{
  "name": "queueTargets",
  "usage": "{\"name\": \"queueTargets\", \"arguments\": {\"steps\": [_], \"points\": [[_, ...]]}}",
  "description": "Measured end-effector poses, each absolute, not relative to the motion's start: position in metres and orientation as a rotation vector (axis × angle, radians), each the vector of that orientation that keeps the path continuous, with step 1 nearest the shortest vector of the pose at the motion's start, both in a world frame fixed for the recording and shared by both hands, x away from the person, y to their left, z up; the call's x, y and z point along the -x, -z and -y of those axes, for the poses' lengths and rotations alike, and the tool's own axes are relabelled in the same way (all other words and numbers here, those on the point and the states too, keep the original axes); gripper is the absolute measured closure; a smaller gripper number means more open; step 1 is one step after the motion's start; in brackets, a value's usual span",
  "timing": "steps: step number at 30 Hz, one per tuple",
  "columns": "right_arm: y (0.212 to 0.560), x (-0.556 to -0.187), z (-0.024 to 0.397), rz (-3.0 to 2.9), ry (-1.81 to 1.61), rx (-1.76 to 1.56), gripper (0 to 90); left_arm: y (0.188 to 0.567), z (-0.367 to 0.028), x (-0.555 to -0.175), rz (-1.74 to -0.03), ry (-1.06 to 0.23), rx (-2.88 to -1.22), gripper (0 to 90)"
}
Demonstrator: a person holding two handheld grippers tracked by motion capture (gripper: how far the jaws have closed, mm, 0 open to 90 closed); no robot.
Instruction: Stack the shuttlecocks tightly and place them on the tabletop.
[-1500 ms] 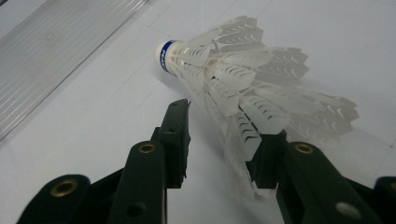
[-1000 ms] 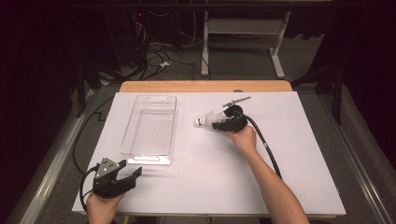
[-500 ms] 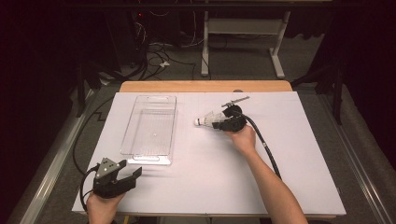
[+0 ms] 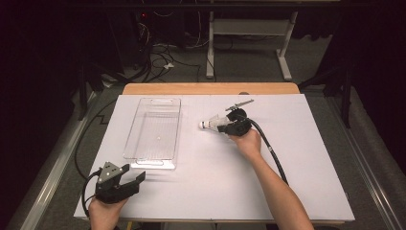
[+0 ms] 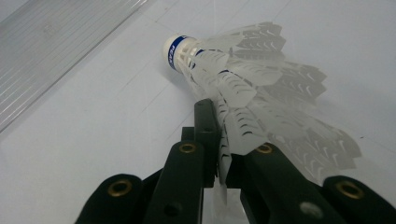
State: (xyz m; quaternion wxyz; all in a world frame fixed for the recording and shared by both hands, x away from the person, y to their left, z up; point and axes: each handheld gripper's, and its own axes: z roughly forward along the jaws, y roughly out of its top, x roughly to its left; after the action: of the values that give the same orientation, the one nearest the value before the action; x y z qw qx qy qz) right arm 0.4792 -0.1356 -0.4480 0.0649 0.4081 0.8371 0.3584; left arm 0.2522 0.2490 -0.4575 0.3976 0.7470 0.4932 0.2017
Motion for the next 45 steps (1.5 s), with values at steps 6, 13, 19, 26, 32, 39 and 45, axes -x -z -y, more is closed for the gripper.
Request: {"name": "queueTargets", "arguments": {"steps": [6, 13, 19, 26, 32, 39, 45], "points": [[0.447, -0.478, 0.136, -2.531, -1.079, -1.233, 89.2, 0.458, -0.249, -0.252, -1.248, -0.513, -1.892, 34.1], [0.445, -0.478, 0.138, -2.531, -1.078, -1.224, 89.2, 0.457, -0.249, -0.252, -1.247, -0.513, -1.895, 34.1], [0.443, -0.478, 0.14, -2.53, -1.076, -1.226, 89.3, 0.457, -0.249, -0.252, -1.248, -0.514, -1.895, 34.2], [0.443, -0.477, 0.139, -2.532, -1.076, -1.231, 89.3, 0.457, -0.249, -0.252, -1.247, -0.515, -1.893, 34.2], [0.44, -0.475, 0.139, -2.531, -1.085, -1.22, 89.3, 0.458, -0.25, -0.252, -1.25, -0.51, -1.885, 34.2], [0.433, -0.472, 0.143, -2.516, -1.103, -1.211, 89.3, 0.458, -0.25, -0.252, -1.247, -0.505, -1.888, 34.2], [0.427, -0.469, 0.143, -2.514, -1.111, -1.193, 89.3, 0.458, -0.25, -0.252, -1.249, -0.504, -1.883, 34.2]]}}
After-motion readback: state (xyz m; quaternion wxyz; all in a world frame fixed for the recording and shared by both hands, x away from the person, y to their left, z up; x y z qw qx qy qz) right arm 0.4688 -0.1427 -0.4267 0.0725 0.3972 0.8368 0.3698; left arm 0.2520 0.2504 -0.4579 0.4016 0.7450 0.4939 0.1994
